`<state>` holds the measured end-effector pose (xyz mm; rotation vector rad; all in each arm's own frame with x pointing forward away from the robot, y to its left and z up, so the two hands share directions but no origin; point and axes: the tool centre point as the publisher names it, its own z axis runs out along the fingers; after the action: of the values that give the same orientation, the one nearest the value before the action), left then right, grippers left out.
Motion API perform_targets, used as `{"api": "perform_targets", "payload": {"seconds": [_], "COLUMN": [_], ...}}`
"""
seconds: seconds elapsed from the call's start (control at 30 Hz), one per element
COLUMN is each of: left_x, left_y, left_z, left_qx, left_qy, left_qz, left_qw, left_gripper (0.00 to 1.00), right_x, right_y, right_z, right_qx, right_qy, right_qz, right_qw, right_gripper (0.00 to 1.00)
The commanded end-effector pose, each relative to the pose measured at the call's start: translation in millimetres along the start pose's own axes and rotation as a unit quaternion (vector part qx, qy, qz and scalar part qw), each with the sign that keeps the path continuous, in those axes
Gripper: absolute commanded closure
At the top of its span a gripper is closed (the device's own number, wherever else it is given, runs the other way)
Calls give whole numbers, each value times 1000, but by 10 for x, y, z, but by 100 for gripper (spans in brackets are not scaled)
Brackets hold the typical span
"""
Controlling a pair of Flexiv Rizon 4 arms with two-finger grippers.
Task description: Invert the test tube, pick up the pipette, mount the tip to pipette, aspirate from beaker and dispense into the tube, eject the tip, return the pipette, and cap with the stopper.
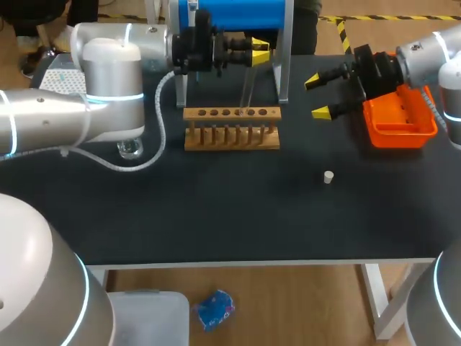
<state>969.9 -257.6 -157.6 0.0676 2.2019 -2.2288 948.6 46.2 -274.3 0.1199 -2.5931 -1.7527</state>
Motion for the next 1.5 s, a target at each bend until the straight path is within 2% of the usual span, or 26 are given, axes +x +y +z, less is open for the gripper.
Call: {"api": "perform_targets", "payload": {"seconds": [0.03,0.07,0.13,0.43,0.73,0.93,1.5], "left_x": [-14,-17,-14,-109,-144,-160,-198], "left_y": [34,38,19,-26,53,78,165], "left_z": [-14,-31,-65,-80,-84,-101,-145], "left_qx": [-1,-9,9,12,36,50,38], "left_qy": [-5,-9,-18,-32,-43,-48,-45], "left_qz": [8,11,28,44,40,58,43], "left_qw": [1000,1000,999,998,998,996,997], "left_gripper": [100,100,100,100,100,100,100], "right_x": [1,1,1,1,1,1,1], "right_y": [-2,-2,-2,-2,-2,-2,-2], "right_z": [-6,-6,-6,-6,-6,-6,-6], "right_qx": [0,0,0,0,0,0,0], "right_qy": [0,0,0,0,0,0,0], "right_qz": [0,0,0,0,0,0,0], "right_qw": [1000,1000,1000,1000,1000,1000,1000], "right_gripper": [0,0,0,0,0,0,0]}}
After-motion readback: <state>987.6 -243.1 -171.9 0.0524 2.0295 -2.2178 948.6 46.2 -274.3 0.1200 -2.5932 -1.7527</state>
